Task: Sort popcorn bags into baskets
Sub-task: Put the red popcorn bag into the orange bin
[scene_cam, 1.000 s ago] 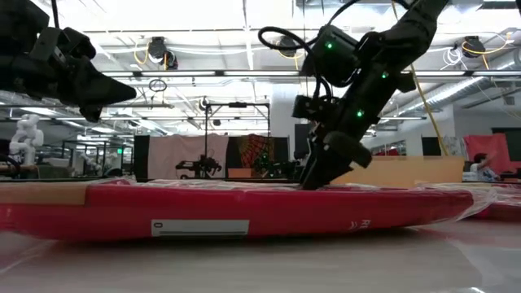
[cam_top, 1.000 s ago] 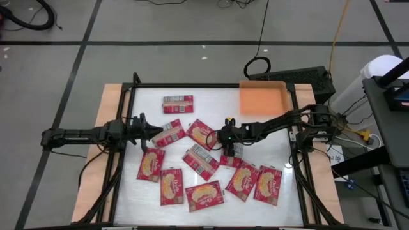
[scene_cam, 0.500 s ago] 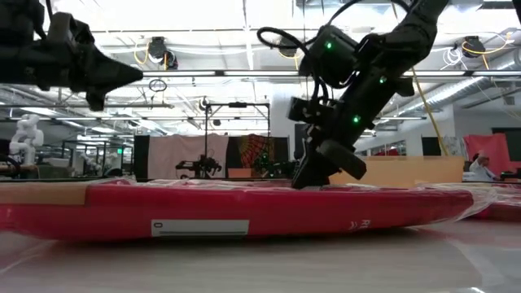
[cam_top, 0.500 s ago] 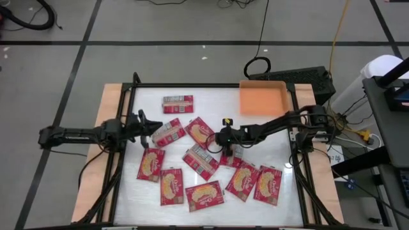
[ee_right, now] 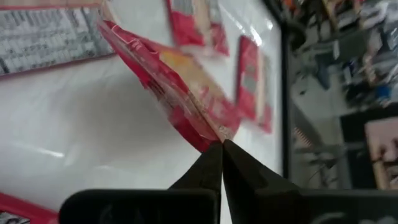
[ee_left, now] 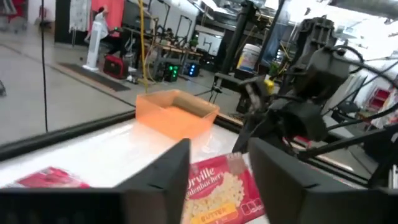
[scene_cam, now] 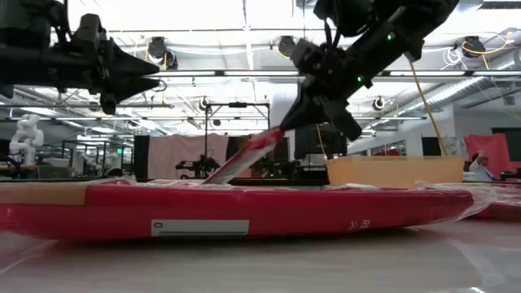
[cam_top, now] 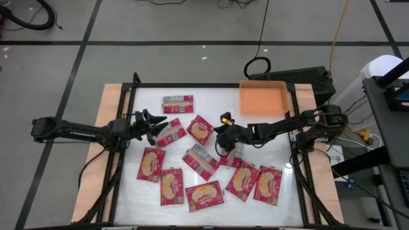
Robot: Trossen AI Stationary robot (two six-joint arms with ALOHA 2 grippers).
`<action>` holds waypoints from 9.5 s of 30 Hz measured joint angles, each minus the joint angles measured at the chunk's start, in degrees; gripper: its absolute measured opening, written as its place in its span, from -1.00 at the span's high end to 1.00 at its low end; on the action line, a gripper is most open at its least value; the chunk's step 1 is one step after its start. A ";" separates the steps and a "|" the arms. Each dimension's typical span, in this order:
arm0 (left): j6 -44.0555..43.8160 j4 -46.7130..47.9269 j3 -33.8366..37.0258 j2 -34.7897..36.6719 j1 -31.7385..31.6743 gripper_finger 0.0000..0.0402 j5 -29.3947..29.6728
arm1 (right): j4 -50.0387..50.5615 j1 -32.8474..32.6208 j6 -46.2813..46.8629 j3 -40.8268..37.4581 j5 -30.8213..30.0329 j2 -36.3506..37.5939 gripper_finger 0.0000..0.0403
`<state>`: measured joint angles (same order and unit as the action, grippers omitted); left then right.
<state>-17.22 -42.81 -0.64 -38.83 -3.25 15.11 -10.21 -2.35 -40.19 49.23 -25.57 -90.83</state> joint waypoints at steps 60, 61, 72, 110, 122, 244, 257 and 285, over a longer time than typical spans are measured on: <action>16.41 9.86 -41.77 -52.48 -2.63 0.83 -33.90 | -3.99 -9.97 6.30 0.00 -10.53 12.88 0.81; 17.03 12.31 -41.77 -50.85 -2.77 0.84 -33.09 | -3.96 -10.18 7.63 0.00 -13.69 13.53 0.75; 12.34 21.44 -41.71 -37.32 0.38 0.84 -15.06 | 0.91 -8.28 31.50 -7.16 -11.26 22.20 0.10; 23.43 6.50 -41.81 -43.14 1.20 -0.02 -0.57 | -18.07 8.30 44.08 -15.40 17.20 24.18 0.96; 5.43 28.42 -41.64 -35.45 6.91 -0.22 10.45 | 38.50 24.92 37.81 11.46 18.41 27.68 0.96; 16.96 21.13 -41.68 -43.54 -9.84 0.07 -2.88 | 38.40 56.07 -5.48 13.88 35.72 -12.29 0.95; 17.56 9.69 -41.68 -43.54 -10.40 0.07 -2.83 | 35.00 52.63 8.66 13.84 28.28 7.92 1.00; 16.76 -14.40 -54.71 -66.99 -9.05 -0.48 -1.52 | 14.59 29.46 31.61 13.88 25.42 22.10 1.00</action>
<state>-0.46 -57.21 -55.35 -105.82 -12.29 13.60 4.38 27.11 -8.58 63.11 -0.15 -68.74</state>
